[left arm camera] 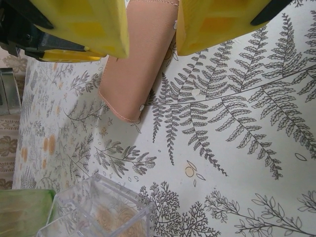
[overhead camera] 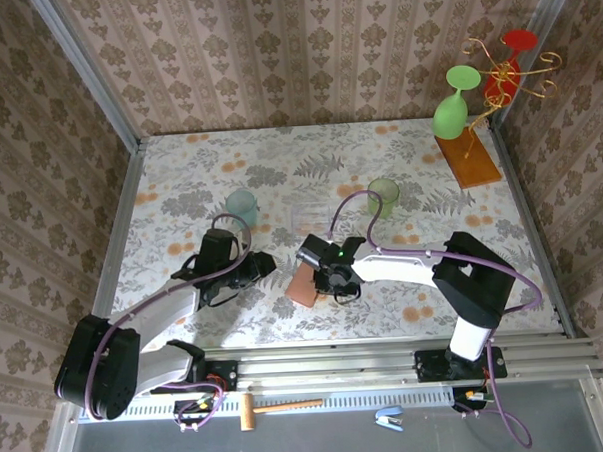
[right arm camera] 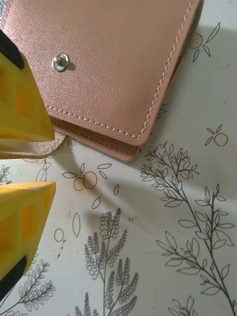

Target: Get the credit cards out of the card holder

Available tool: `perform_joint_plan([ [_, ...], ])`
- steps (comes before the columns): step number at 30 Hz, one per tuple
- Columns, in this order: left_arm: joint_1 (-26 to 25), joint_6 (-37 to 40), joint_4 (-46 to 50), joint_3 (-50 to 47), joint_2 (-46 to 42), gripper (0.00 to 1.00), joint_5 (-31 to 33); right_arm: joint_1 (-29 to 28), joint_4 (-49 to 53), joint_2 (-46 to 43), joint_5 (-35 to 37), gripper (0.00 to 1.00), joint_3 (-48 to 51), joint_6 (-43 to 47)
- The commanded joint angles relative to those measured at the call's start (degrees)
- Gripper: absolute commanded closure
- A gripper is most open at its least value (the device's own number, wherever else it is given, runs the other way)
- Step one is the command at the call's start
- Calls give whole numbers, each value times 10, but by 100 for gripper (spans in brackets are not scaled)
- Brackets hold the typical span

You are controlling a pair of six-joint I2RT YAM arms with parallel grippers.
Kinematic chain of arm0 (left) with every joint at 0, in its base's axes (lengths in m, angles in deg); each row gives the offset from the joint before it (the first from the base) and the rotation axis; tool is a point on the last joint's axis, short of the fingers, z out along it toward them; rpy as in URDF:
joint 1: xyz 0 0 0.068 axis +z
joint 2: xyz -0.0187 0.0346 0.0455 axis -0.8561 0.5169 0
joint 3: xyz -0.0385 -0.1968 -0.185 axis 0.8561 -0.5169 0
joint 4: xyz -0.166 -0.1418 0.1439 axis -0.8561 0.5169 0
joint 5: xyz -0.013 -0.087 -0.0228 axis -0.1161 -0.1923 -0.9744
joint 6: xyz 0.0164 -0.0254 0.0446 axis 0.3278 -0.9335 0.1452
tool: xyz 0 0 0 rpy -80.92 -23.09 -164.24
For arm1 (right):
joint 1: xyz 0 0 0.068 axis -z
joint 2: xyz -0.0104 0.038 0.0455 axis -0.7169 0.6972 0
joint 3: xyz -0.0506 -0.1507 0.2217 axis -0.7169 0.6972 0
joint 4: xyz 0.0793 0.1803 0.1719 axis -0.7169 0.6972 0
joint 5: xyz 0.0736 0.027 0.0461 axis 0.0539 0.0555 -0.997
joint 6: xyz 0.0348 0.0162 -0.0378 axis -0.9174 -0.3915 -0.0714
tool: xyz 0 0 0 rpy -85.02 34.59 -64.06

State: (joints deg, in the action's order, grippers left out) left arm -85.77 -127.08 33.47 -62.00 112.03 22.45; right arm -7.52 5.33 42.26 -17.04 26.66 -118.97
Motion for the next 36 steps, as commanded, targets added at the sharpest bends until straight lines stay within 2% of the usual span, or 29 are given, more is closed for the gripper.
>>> perform_joint_plan([
  [1, 4, 10, 2, 20, 3, 69, -10, 5, -27, -12, 3, 77, 10, -11],
  [11, 4, -2, -11, 20, 11, 69, -12, 9, -27, -50, 8, 90, 28, 3],
  [19, 4, -9, -19, 18, 15, 69, -11, 15, 16, -76, 7, 97, 5, 66],
  [30, -3, -13, -21, 24, 20, 69, 0, 15, -6, -145, -69, 97, -11, 204],
  [36, -13, -17, -27, 28, 29, 69, 5, 14, 18, -144, -110, 97, -47, 262],
])
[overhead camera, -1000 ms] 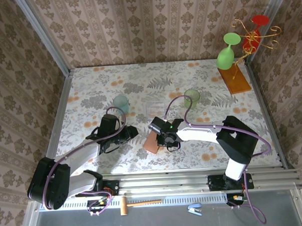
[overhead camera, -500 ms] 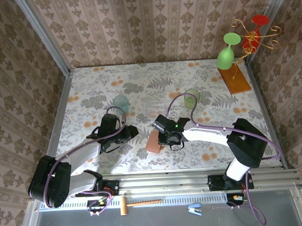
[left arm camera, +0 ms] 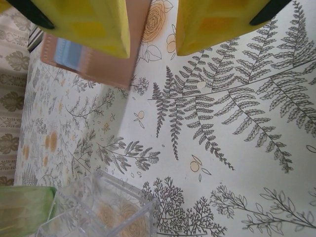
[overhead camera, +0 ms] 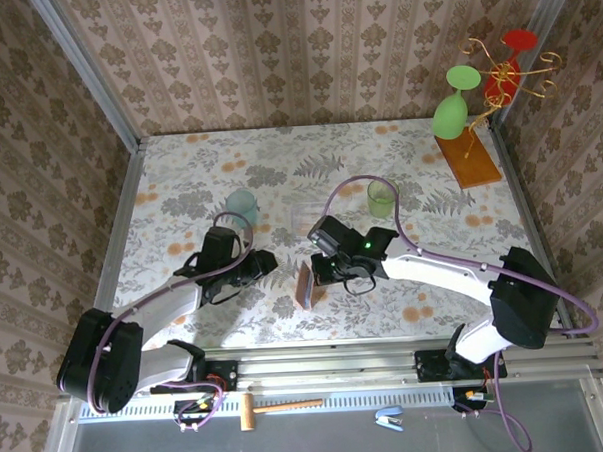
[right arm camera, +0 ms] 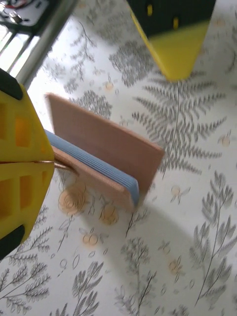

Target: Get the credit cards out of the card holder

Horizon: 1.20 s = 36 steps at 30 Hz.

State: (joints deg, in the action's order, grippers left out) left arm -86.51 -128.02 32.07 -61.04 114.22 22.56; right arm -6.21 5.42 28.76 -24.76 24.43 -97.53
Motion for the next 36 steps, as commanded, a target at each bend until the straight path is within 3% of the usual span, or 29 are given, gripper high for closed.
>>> perform_joint_plan([
  [1, -8, -8, -14, 19, 8, 69, 6, 1, 14, -8, -44, 97, -27, 53],
  [13, -25, -12, -12, 18, 6, 69, 20, -1, -52, 9, -113, 96, -28, 52],
  [25, -81, -2, -2, 68, 37, 71, 30, 13, 3, -27, -45, 97, 25, 57],
  [36, -135, -28, -47, 87, 83, 73, 28, 74, 37, -102, -5, 97, 128, 54],
])
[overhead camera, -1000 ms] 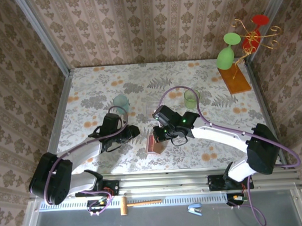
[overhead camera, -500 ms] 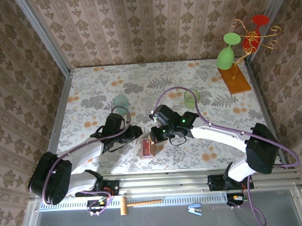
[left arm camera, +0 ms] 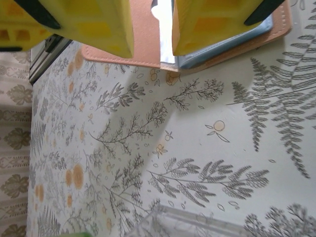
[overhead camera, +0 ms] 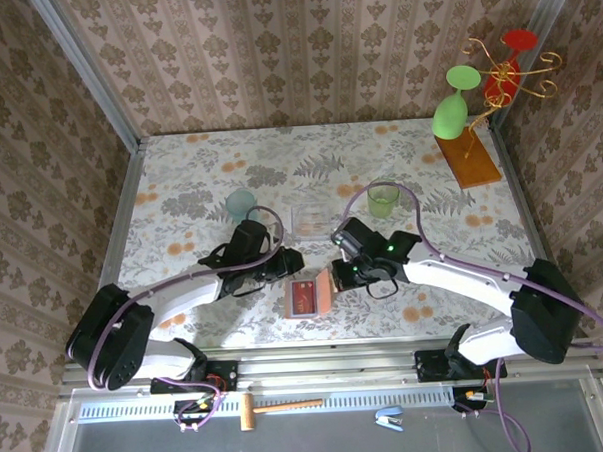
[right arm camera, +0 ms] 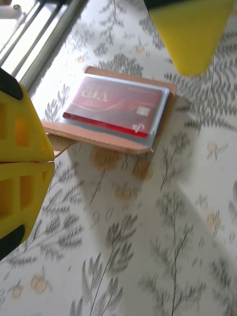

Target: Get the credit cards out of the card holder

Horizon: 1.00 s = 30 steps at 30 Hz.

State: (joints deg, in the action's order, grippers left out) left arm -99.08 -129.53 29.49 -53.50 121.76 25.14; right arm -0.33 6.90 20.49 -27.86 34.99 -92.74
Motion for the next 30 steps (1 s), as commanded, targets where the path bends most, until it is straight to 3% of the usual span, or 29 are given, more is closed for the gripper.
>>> perform_joint_plan([
  [1, -14, -17, -29, 12, 11, 73, 2, 24, 19, -24, 25, 98, 33, 6],
  [7, -59, -32, -51, 22, 40, 73, 12, 61, -41, -17, 1, 98, 91, 6],
  [18, -129, -55, -87, 59, 108, 73, 22, 61, -161, 37, -55, 98, 146, -42],
  [30, -148, -83, -125, 24, 139, 74, 35, 61, -215, 48, -47, 96, 166, -51],
])
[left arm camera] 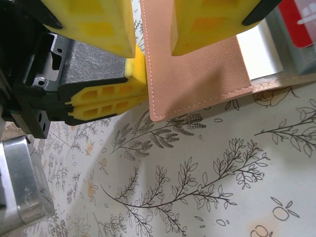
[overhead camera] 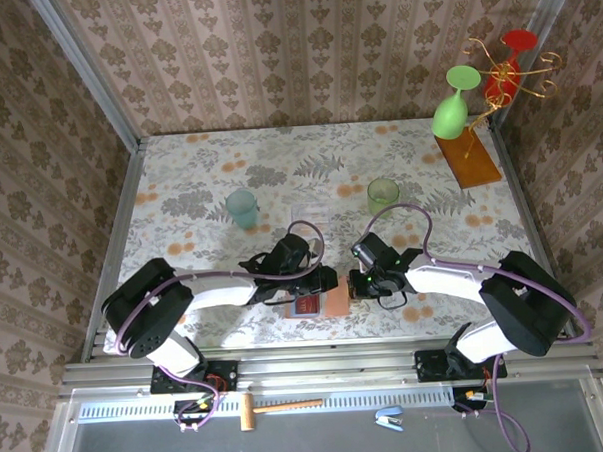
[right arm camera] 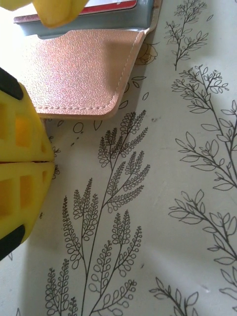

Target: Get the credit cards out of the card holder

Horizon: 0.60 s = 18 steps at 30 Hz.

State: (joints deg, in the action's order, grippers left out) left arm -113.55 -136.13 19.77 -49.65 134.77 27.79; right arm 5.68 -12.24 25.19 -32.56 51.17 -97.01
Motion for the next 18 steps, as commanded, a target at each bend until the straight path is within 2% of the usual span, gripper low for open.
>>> perform_joint_plan([
  [1, -2, -19, -30, -19, 11, 75, 10, 1, -17, 1, 7, 95, -2, -5],
  [8, 2, -22, -37, -34, 14, 76, 24, 1, 53, -1, 40, 92, -28, 4],
  [13, 7, -25, -50, -41, 30, 75, 15, 1, 91, -42, 53, 81, -23, -10],
  [18, 14, -31, -75, -50, 41, 76, 4, 0, 162, -81, 78, 68, -58, -12],
])
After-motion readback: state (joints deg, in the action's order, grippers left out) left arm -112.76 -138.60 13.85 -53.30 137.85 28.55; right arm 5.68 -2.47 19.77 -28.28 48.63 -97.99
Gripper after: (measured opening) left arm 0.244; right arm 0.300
